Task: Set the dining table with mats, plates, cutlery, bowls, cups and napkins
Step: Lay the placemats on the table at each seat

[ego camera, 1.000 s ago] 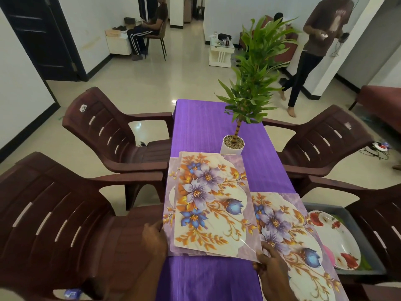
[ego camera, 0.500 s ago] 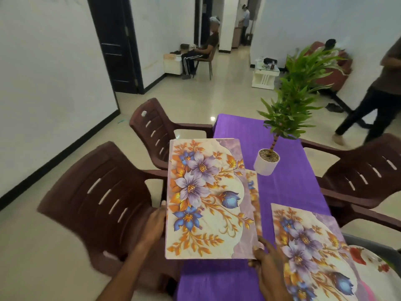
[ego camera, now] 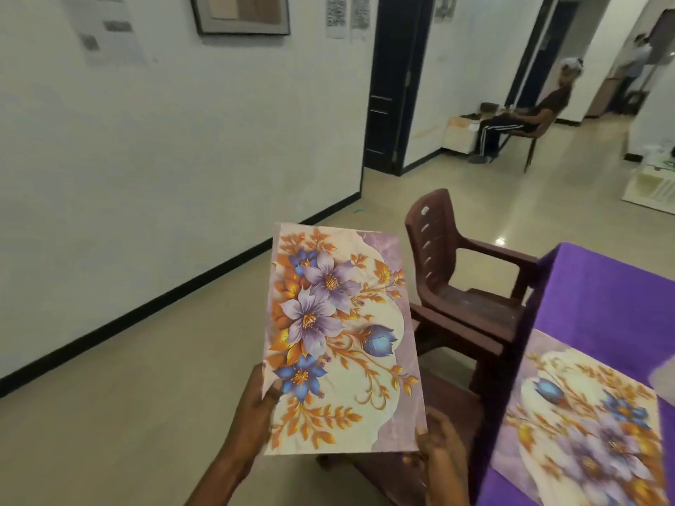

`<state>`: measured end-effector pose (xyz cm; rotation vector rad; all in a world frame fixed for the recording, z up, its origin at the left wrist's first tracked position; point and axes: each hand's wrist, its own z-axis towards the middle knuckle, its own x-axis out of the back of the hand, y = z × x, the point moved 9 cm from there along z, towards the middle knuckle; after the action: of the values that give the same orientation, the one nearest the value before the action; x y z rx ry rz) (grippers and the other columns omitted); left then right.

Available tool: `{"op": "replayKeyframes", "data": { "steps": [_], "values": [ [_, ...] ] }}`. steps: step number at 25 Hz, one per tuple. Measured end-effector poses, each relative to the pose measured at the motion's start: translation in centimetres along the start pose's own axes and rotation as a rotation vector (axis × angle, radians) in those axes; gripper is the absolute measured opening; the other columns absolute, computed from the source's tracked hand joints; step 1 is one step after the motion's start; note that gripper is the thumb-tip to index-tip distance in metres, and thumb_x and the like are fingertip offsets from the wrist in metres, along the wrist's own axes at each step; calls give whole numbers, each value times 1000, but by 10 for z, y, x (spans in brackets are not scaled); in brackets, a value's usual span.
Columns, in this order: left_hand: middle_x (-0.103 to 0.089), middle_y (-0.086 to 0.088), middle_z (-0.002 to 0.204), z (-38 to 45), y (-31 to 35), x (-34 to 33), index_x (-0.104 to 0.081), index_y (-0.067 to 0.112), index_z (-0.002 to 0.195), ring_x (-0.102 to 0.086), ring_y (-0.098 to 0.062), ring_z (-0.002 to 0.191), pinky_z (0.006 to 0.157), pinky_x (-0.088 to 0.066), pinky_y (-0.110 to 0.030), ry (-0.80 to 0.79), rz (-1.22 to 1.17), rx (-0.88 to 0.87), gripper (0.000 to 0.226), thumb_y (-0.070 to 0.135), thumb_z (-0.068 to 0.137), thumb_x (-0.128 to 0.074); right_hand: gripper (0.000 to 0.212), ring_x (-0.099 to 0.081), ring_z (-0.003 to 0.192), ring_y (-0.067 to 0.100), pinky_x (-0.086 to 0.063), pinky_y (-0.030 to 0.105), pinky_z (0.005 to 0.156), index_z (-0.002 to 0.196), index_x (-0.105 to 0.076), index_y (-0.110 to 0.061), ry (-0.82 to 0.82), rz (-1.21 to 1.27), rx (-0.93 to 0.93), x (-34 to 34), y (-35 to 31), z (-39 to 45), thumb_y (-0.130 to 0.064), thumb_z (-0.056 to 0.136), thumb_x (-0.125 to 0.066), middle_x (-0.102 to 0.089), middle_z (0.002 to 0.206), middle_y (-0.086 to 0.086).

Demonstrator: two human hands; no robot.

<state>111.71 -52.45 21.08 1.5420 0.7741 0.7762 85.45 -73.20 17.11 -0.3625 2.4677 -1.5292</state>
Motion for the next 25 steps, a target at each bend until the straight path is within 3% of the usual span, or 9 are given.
{"op": "replayKeyframes", "data": {
  "steps": [4, 7, 9, 10, 12, 17, 21, 24, 25],
  "values": [
    [-71, 16, 116, 97, 15, 101, -61, 35, 125, -69, -3, 103, 77, -51, -19, 115, -20, -44, 25, 39, 101, -60, 37, -75, 75, 26, -61, 34, 59, 92, -74, -27, -243, -35, 133, -156, -47, 8, 9, 92, -63, -78, 84, 5],
    [-72, 18, 111, 169, 39, 166, -61, 36, 122, -69, -4, 100, 71, -52, -14, 150, -22, -42, 19, 34, 103, -56, 30, -73, 84, 37, -55, 36, 67, 101, -70, -14, -247, -26, 178, -251, -74, 33, 10, 93, -56, -77, 92, 14],
    [-71, 15, 116, 241, 68, 207, -61, 37, 124, -69, -5, 104, 76, -52, -17, 113, 5, -77, 21, 37, 103, -57, 25, -72, 93, 41, -54, 45, 78, 107, -67, -6, -256, -10, 203, -329, -97, 65, 10, 92, -54, -77, 97, 17],
    [-71, 13, 120, 249, 77, 208, -60, 36, 127, -68, -5, 107, 81, -52, -22, 110, 20, -94, 25, 39, 103, -57, 25, -72, 94, 40, -55, 48, 81, 109, -66, -5, -249, -29, 210, -336, -108, 66, 9, 93, -53, -77, 97, 16],
    [-69, 13, 123, 316, 95, 232, -59, 35, 130, -67, -3, 109, 86, -50, -27, 92, 27, -106, 26, 35, 104, -55, 29, -74, 91, 36, -56, 49, 78, 114, -66, -9, -259, -39, 218, -398, -131, 101, 7, 94, -53, -77, 97, 13],
    [-70, 13, 121, 478, 109, 233, -59, 44, 125, -69, -6, 106, 85, -55, -34, 25, 59, -110, 24, 41, 101, -54, 24, -74, 94, 25, -56, 36, 78, 112, -71, -17, -234, 1, 286, -496, -177, 203, -5, 100, -54, -78, 101, 5],
    [-69, 13, 121, 610, 113, 206, -57, 47, 123, -69, -10, 107, 81, -56, -32, -19, 80, -92, 23, 42, 101, -52, 18, -69, 100, 32, -55, 41, 80, 106, -75, -20, -135, 18, 307, -551, -216, 305, -12, 98, -61, -76, 102, 6],
    [-67, 12, 124, 738, 128, 167, -58, 51, 119, -65, -15, 115, 88, -54, -38, -120, 94, -64, 21, 42, 101, -53, 18, -70, 100, 30, -59, 47, 81, 104, -74, -22, -7, 70, 291, -582, -262, 394, -11, 96, -63, -75, 100, 3],
    [-66, 13, 125, 744, 129, 169, -57, 51, 120, -64, -15, 116, 90, -52, -39, -110, 138, -80, 22, 43, 100, -53, 18, -70, 98, 30, -60, 47, 79, 103, -74, -22, 8, 49, 273, -586, -267, 392, -10, 96, -63, -75, 99, 2]
  ]
}}
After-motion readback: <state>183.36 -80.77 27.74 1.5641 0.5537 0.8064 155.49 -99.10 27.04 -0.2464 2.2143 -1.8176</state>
